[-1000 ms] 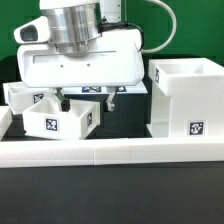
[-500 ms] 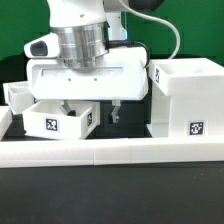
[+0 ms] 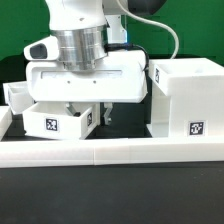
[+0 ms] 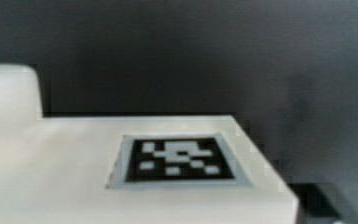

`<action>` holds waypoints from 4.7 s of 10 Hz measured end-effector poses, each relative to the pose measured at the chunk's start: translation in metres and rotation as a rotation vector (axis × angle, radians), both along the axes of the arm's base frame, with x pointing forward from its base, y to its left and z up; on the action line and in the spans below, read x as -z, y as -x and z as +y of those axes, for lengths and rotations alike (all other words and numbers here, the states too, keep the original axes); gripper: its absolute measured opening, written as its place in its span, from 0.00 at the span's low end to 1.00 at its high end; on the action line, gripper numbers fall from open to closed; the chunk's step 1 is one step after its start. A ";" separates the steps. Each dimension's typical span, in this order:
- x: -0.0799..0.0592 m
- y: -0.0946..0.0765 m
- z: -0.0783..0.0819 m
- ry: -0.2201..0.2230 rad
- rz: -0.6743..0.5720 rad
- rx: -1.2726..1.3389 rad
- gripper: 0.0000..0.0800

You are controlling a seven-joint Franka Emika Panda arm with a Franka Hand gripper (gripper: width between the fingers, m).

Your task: Assemble drawer

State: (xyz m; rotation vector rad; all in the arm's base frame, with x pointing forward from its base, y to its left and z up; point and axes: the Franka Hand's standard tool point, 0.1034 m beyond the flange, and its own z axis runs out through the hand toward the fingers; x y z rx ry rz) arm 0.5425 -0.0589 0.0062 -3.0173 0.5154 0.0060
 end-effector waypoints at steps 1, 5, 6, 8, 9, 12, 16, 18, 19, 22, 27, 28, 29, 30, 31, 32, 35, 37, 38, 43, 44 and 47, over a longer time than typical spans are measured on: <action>0.000 0.000 0.002 0.000 0.000 -0.003 0.31; -0.001 -0.002 0.004 0.000 -0.003 -0.008 0.05; -0.001 -0.002 0.004 0.000 -0.003 -0.008 0.05; -0.001 -0.002 0.004 0.000 -0.003 -0.008 0.05; -0.001 -0.002 0.004 0.000 -0.003 -0.008 0.05; -0.023 0.003 0.011 -0.042 0.050 -0.159 0.05; -0.027 0.007 0.011 -0.062 0.064 -0.232 0.05; -0.026 0.007 0.011 -0.065 0.056 -0.325 0.05; -0.026 0.005 0.011 -0.038 0.040 -0.487 0.05; -0.025 0.005 0.003 -0.020 0.011 -0.833 0.05; -0.024 0.007 -0.003 -0.027 -0.007 -1.138 0.05; -0.023 0.007 -0.004 -0.028 -0.010 -1.173 0.05; -0.023 0.008 -0.004 -0.026 -0.009 -1.254 0.05; -0.022 0.008 -0.001 -0.018 0.001 -1.328 0.05; -0.022 0.009 0.002 -0.009 0.007 -1.453 0.05; -0.020 0.006 0.005 0.012 0.004 -1.571 0.05; -0.018 0.006 0.004 0.014 0.006 -1.680 0.05; -0.017 0.006 0.005 0.021 0.002 -1.689 0.05; -0.014 0.007 0.011 0.041 -0.012 -1.742 0.05; -0.014 0.002 0.028 0.089 -0.034 -1.817 0.05; -0.014 0.002 0.027 0.089 -0.034 -1.816 0.05; -0.006 0.004 0.041 0.087 -0.025 -1.862 0.05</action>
Offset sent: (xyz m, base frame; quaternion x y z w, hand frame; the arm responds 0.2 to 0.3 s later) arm 0.0000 0.0000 0.0000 0.0000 0.0000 0.0000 1.0000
